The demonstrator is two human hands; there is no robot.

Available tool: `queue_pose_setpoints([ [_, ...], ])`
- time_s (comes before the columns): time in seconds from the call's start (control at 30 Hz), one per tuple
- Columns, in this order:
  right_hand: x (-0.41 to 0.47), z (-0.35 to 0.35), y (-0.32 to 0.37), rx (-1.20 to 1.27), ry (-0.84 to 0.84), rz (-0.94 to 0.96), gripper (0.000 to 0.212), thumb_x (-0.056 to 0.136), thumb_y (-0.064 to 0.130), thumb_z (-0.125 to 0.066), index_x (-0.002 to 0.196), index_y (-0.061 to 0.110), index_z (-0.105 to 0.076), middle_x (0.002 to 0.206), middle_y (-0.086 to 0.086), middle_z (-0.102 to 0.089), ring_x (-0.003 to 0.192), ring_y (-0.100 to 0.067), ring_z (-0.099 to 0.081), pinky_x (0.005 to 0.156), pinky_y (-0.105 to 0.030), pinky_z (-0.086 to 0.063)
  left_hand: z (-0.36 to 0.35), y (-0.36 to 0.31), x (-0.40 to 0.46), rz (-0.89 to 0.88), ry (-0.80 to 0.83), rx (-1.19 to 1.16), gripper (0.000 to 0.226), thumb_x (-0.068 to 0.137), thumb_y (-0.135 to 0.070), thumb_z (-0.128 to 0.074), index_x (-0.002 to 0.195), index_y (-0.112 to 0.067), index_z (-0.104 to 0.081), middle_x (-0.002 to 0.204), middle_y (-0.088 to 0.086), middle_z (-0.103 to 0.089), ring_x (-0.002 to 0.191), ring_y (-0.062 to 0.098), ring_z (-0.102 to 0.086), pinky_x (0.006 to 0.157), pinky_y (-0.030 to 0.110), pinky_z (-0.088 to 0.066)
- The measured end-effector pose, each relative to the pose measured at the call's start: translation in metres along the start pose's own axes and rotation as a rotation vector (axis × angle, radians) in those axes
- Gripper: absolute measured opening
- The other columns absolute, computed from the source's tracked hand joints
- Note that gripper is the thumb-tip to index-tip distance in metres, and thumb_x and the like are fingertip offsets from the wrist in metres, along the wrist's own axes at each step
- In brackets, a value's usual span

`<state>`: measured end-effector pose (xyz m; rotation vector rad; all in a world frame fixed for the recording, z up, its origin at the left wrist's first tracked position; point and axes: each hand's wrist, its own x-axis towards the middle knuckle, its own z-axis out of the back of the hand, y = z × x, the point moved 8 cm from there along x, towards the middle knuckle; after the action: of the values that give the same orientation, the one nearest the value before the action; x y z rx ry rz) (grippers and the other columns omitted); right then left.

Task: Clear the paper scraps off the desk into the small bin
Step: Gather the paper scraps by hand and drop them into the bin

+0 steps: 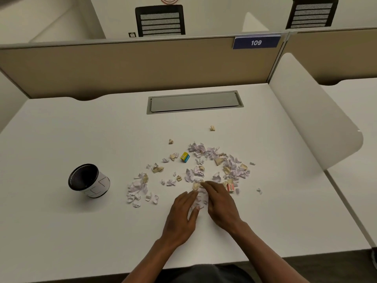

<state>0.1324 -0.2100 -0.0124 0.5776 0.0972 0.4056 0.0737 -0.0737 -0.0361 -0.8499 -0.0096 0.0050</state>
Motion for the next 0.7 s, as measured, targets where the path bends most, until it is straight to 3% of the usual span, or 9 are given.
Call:
queue_pose_setpoints([
  [0.07,0.013,-0.005,0.008,-0.051,0.064,0.045,0.055,0.098,0.028,-0.040,0.152,0.018,-0.040,0.155,-0.007,-0.043,0.141,-0.027,-0.039,0.115,-0.039,-0.038,0.010,0.005,0.000,0.012,-0.043,0.014,0.051,0.101,-0.037,-0.051,0.150,-0.024,-0.043,0.153,-0.008,-0.045,0.142,0.002,-0.035,0.114,0.008,-0.023],
  [0.13,0.020,-0.013,0.011,-0.102,0.128,0.088,0.055,0.100,0.030,-0.038,0.153,0.019,-0.037,0.158,-0.006,-0.039,0.144,-0.027,-0.035,0.117,-0.039,-0.034,0.019,0.011,-0.001,0.027,-0.075,0.016,0.051,0.101,-0.034,-0.055,0.149,-0.025,-0.044,0.152,-0.010,-0.046,0.141,0.000,-0.036,0.114,0.009,-0.025],
  [0.33,0.013,-0.015,0.012,-0.103,0.012,0.124,0.032,0.101,0.024,-0.047,0.127,0.017,-0.063,0.131,-0.004,-0.062,0.120,-0.024,-0.055,0.098,-0.032,-0.048,0.034,0.023,-0.006,0.086,-0.138,0.009,0.050,0.098,-0.036,-0.058,0.147,-0.031,-0.045,0.146,-0.020,-0.044,0.137,-0.003,-0.038,0.109,0.007,-0.026],
  [0.5,0.027,-0.026,0.021,-0.109,0.110,0.117,0.048,0.105,0.032,-0.038,0.151,0.021,-0.040,0.159,-0.004,-0.038,0.147,-0.023,-0.032,0.120,-0.038,-0.031,0.038,0.030,-0.011,0.127,-0.149,0.016,0.051,0.098,-0.035,-0.059,0.147,-0.028,-0.046,0.147,-0.014,-0.048,0.137,0.000,-0.039,0.111,0.014,-0.029],
  [0.57,0.029,-0.033,0.024,-0.138,0.169,0.133,0.049,0.106,0.033,-0.035,0.153,0.021,-0.037,0.161,-0.003,-0.036,0.149,-0.023,-0.028,0.123,-0.039,-0.027,0.037,0.031,-0.012,0.126,-0.133,0.027,0.053,0.098,-0.034,-0.060,0.148,-0.027,-0.045,0.149,-0.011,-0.048,0.139,0.003,-0.041,0.113,0.017,-0.030],
  [0.7,0.020,-0.027,0.031,-0.098,0.103,0.206,0.040,0.102,0.030,-0.043,0.138,0.018,-0.058,0.140,-0.004,-0.059,0.129,-0.024,-0.051,0.108,-0.035,-0.043,0.037,0.029,-0.010,0.082,-0.116,0.057,0.057,0.095,-0.039,-0.062,0.148,-0.032,-0.042,0.150,-0.011,-0.048,0.137,0.001,-0.039,0.115,0.025,-0.038],
])
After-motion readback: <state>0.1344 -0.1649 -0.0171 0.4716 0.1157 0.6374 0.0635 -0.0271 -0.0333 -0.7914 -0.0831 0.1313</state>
